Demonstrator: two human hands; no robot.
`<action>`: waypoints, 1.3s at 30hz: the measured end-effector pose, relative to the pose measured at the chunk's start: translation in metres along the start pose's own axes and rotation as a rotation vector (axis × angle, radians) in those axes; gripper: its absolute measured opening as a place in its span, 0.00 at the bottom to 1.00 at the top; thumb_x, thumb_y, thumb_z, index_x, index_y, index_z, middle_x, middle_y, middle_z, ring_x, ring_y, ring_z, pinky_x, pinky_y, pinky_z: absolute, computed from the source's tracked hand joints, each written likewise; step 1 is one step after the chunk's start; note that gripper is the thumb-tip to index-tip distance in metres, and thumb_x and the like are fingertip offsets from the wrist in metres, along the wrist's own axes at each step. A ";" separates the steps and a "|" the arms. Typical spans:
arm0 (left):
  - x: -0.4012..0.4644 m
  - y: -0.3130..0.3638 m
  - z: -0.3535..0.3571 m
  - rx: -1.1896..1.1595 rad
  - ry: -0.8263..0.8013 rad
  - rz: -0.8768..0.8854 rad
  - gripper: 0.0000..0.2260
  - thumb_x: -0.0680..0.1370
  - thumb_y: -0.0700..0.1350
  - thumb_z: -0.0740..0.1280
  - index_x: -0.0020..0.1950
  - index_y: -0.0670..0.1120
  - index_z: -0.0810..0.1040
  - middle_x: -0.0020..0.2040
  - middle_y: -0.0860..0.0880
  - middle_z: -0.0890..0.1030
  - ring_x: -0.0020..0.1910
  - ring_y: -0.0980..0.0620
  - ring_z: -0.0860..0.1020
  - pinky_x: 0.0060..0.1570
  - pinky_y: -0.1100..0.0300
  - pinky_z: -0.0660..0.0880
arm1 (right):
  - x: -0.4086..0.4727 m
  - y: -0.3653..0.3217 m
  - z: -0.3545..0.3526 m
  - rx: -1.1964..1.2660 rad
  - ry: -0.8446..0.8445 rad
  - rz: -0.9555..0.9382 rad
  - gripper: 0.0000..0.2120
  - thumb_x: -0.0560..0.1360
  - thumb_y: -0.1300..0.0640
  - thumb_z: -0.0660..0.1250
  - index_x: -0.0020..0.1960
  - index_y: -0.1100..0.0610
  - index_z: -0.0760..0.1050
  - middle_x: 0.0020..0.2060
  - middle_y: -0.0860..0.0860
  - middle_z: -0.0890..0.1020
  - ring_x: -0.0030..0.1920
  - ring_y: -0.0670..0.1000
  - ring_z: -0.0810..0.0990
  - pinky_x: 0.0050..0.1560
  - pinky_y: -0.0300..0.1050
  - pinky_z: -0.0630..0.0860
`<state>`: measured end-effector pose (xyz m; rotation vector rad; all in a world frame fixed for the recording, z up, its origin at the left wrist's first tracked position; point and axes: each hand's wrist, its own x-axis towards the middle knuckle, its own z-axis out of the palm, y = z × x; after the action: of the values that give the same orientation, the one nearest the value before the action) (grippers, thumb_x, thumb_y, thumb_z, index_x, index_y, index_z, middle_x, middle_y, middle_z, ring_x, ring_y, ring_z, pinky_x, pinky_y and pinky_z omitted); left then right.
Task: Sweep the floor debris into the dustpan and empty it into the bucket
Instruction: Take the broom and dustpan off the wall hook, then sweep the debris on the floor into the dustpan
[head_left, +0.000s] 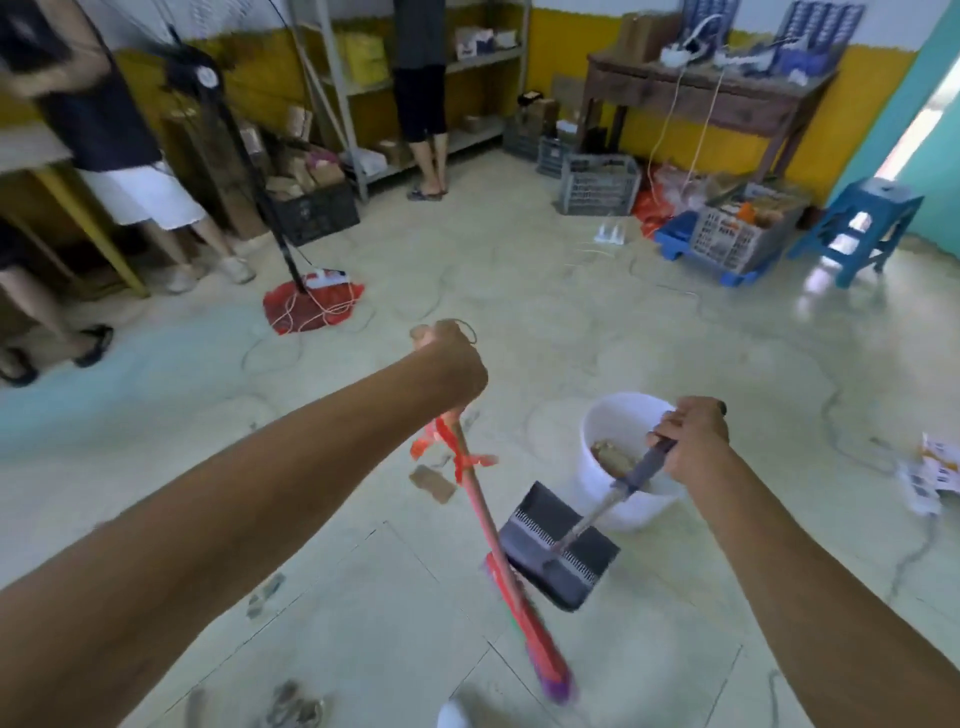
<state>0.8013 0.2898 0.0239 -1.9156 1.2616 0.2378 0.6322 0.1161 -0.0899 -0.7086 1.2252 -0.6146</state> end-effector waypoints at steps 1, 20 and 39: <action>0.005 -0.017 0.017 0.000 -0.002 -0.066 0.16 0.75 0.58 0.68 0.57 0.50 0.78 0.45 0.51 0.76 0.49 0.47 0.74 0.41 0.56 0.74 | 0.000 0.009 0.022 -0.054 -0.041 0.031 0.15 0.80 0.59 0.55 0.34 0.55 0.63 0.26 0.51 0.70 0.20 0.47 0.68 0.25 0.40 0.67; -0.064 -0.002 0.381 -1.774 -1.084 -0.418 0.05 0.76 0.38 0.59 0.44 0.40 0.74 0.30 0.48 0.77 0.23 0.58 0.71 0.25 0.67 0.66 | -0.067 0.169 0.305 -1.309 -0.842 -0.218 0.07 0.71 0.57 0.64 0.35 0.56 0.69 0.17 0.47 0.68 0.14 0.47 0.61 0.19 0.34 0.60; -0.174 0.195 0.394 -2.378 -0.593 -1.314 0.08 0.81 0.40 0.58 0.53 0.40 0.76 0.28 0.51 0.77 0.18 0.58 0.70 0.17 0.66 0.67 | -0.162 0.255 0.366 -1.621 -1.371 -0.255 0.16 0.77 0.52 0.67 0.36 0.58 0.68 0.20 0.49 0.70 0.13 0.46 0.61 0.17 0.34 0.62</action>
<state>0.6583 0.6551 -0.2393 -3.0403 -1.8827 1.7980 0.9616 0.4569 -0.1195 -2.1224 0.0362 0.8531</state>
